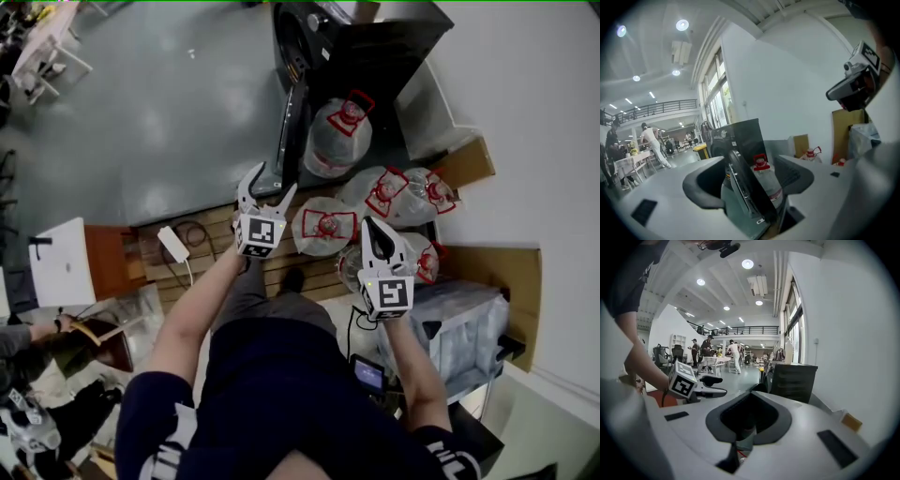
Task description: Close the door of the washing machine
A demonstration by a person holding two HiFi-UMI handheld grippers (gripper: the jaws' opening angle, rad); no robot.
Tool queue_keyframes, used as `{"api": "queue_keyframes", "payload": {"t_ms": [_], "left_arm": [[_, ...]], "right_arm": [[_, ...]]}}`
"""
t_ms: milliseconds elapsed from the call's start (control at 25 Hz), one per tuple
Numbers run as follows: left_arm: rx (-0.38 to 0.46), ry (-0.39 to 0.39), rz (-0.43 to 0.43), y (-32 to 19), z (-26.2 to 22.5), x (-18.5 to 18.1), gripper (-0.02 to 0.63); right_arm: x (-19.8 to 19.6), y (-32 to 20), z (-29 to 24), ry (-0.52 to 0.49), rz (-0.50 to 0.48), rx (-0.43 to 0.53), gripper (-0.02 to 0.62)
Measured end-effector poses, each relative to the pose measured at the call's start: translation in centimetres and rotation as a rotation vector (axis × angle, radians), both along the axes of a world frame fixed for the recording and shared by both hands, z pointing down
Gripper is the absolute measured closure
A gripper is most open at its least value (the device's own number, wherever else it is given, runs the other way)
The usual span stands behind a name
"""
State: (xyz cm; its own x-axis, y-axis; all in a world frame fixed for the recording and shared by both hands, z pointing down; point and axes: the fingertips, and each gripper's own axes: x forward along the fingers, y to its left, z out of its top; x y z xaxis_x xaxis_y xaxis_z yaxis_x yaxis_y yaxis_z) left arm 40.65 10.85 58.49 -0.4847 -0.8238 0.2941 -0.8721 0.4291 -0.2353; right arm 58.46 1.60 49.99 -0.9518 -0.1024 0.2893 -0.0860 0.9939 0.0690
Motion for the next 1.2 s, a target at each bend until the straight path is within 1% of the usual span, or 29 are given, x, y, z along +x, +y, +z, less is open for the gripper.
{"api": "queue_keyframes", "payload": {"t_ms": [80,200,320,480,520,600,760,840,1040,1200], "left_arm": [[-0.036,-0.001,0.004,-1.6,1.8,-0.5,0.267],[-0.057,-0.006,0.005,-3.4,4.0,-1.3,0.268],[-0.08,0.006,0.005,-4.7,5.7,-2.1,0.268],[-0.119,0.006,0.002,-6.5,7.7,-3.8,0.275],[-0.131,0.002,-0.001,-6.8,8.2,-4.2,0.293],[-0.155,-0.005,-0.016,-7.5,9.1,-5.1,0.344],[-0.218,0.017,-0.049,-8.7,11.4,-6.9,0.345],[-0.233,0.021,-0.063,-9.1,11.9,-7.2,0.345],[-0.257,-0.046,-0.111,-9.0,12.1,-7.5,0.367],[-0.266,-0.057,-0.163,-8.8,12.0,-7.6,0.381]], "right_arm": [[0.5,-0.4,0.8,0.018,0.015,-0.005,0.575],[1.1,-0.9,2.0,0.046,0.045,-0.007,0.575],[1.5,-1.3,2.9,0.075,0.082,-0.012,0.575],[0.6,-1.7,3.6,0.108,0.125,-0.018,0.575],[0.2,-1.8,3.6,0.111,0.133,-0.017,0.575],[-0.4,-1.8,3.7,0.118,0.146,-0.017,0.575],[-1.2,-2.3,4.4,0.136,0.162,-0.022,0.575],[-1.3,-2.6,4.7,0.148,0.169,-0.025,0.575],[-2.1,-2.7,5.2,0.165,0.165,-0.025,0.575],[-2.7,-2.6,5.5,0.173,0.155,-0.03,0.575]]}}
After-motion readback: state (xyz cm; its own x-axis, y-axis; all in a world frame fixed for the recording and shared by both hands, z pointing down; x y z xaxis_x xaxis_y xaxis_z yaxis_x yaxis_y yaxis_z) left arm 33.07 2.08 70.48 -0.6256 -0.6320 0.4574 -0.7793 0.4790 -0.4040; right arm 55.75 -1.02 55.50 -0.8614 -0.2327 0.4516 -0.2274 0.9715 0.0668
